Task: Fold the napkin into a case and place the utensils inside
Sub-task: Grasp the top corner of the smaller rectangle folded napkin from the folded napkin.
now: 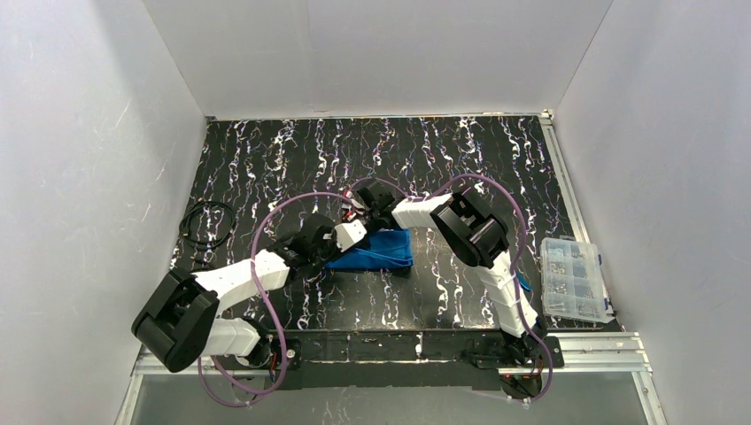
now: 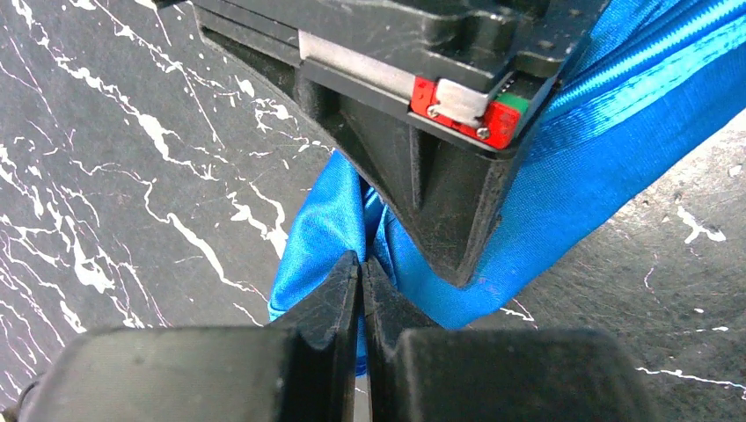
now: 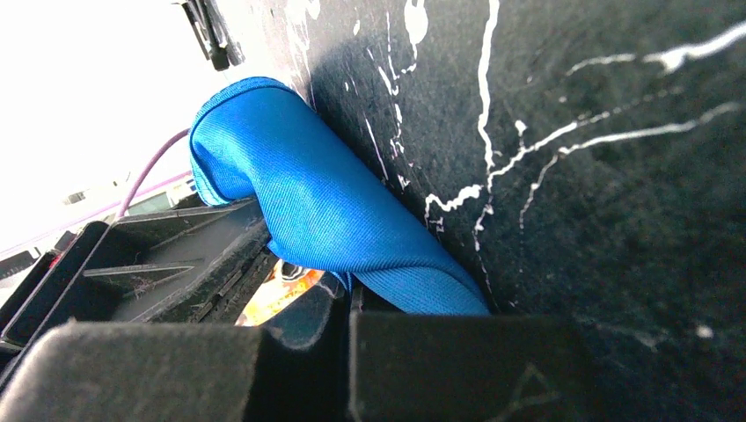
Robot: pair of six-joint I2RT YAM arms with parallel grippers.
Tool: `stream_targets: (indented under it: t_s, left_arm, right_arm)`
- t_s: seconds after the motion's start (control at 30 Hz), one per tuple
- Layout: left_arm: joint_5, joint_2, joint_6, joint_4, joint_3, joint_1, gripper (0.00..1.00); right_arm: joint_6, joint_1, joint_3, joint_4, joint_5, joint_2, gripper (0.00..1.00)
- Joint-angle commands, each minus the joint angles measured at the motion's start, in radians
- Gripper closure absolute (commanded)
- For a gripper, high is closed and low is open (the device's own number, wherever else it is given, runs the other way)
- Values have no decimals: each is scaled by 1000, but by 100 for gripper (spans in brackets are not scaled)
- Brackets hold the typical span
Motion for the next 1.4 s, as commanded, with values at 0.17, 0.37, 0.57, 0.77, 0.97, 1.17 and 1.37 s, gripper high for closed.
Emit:
stream_targets:
  t_s: [0.17,0.37,0.57,0.77,0.97,1.17,1.37]
  left_arm:
    - [50,15,58,59,-27,1,100]
    - [33,18,32,37,26,2,100]
    - [19,15,-39,-66,83,7,100]
    - [45,-10,-41,-113,73,20,100]
    - [60,-17,-12,-70,26,20,100]
    - [54,-8,-34,-73,66,20,100]
    - [50,5,-74,-122,125,34,100]
  right_arm:
    - [45,2,20,-97,37,22,99]
    - [55,2,-5,-78,47,23,99]
    - [58,4,-15,-76,66,22,99]
    - [65,3,-21,-75,81,25,99]
    - [83,3,-29,-54,84,27,99]
    - [85,3,-39,-44,88,39,99]
    - [84,2,-74,-31,89,40,99]
